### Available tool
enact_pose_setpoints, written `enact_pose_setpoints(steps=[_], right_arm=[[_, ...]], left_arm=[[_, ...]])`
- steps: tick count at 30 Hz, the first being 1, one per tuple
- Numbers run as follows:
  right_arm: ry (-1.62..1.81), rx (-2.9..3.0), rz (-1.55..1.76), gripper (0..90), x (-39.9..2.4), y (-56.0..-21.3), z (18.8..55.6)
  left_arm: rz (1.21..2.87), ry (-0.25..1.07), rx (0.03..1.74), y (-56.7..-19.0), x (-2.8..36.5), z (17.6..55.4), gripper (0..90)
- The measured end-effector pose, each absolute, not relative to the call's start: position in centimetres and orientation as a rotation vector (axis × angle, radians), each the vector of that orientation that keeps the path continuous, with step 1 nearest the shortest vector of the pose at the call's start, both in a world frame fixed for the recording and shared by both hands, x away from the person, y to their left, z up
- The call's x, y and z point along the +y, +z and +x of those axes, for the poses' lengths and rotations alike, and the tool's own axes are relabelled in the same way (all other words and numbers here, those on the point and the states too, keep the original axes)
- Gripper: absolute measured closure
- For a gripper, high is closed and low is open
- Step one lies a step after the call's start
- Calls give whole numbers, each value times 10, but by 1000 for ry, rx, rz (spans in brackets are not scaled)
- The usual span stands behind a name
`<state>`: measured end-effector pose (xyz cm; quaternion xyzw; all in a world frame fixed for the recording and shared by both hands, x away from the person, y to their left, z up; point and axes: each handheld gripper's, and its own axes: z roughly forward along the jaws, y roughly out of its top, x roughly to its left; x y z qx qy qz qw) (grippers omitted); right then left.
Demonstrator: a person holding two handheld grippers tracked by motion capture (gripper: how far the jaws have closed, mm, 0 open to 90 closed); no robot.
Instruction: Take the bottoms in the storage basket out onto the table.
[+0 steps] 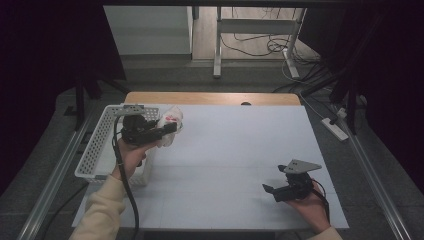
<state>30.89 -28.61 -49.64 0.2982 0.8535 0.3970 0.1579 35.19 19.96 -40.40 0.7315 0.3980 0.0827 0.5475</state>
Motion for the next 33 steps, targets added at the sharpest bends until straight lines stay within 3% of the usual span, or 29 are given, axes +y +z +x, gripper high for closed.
enact_pose_setpoints(steps=[33], right_arm=[[1136, 2438, 855, 78, -287, -496, 309]], left_arm=[[1756, 150, 884, -408, 162, 360, 543]])
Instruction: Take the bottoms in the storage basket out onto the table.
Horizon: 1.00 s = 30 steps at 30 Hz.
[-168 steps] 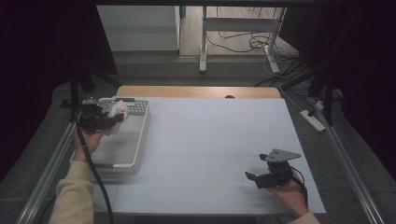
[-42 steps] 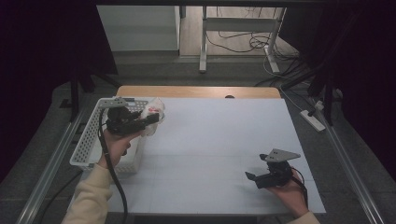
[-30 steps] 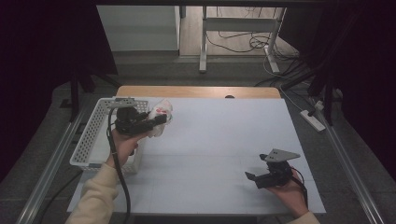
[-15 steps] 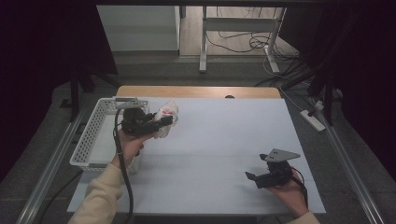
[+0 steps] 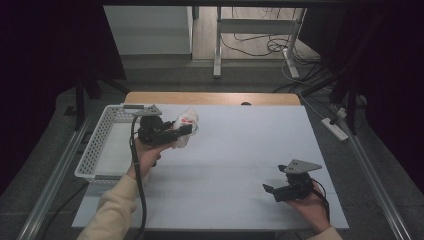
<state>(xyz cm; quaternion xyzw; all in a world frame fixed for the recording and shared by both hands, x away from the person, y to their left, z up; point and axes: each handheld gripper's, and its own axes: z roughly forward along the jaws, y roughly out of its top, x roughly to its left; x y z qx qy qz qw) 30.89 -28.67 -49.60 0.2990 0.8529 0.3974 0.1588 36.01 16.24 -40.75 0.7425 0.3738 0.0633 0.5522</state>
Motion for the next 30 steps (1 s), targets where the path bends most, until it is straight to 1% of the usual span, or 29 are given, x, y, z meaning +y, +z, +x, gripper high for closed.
enact_pose_setpoints(steps=[13, 30], right_arm=[[1143, 2434, 855, 78, -287, -495, 308], [1138, 2437, 857, 78, -287, -496, 309]], left_arm=[[1791, 112, 852, -414, 134, 369, 543], [1829, 80, 851, -425, 116, 379, 543]])
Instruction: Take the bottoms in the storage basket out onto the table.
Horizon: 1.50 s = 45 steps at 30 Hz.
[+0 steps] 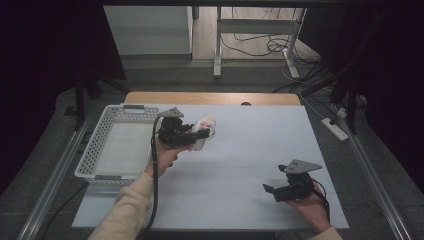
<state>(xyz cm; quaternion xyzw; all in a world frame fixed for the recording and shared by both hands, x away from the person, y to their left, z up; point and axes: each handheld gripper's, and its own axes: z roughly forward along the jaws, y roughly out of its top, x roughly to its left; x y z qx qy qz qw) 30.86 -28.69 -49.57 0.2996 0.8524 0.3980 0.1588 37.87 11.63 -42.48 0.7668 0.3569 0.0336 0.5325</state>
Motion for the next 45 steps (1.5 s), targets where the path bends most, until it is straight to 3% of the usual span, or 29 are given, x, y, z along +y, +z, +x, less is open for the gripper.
enact_pose_setpoints(steps=[45], right_arm=[[1144, 2437, 861, 78, -288, -496, 308]], left_arm=[[2015, -29, 913, -483, 59, 415, 520]])
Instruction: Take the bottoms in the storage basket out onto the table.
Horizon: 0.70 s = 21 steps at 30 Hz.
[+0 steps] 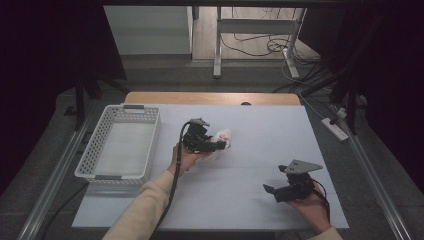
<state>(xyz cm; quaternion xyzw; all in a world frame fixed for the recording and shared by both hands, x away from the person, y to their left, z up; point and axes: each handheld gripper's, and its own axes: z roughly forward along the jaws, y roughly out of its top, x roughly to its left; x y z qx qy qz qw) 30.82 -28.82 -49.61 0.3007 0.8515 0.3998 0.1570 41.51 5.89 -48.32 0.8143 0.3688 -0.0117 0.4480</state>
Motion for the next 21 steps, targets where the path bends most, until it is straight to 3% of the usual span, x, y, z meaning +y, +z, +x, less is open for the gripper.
enact_pose_setpoints(steps=[21], right_arm=[[1147, 2438, 868, 78, -289, -496, 308]], left_arm=[[2130, -47, 977, -516, 43, 426, 465]])
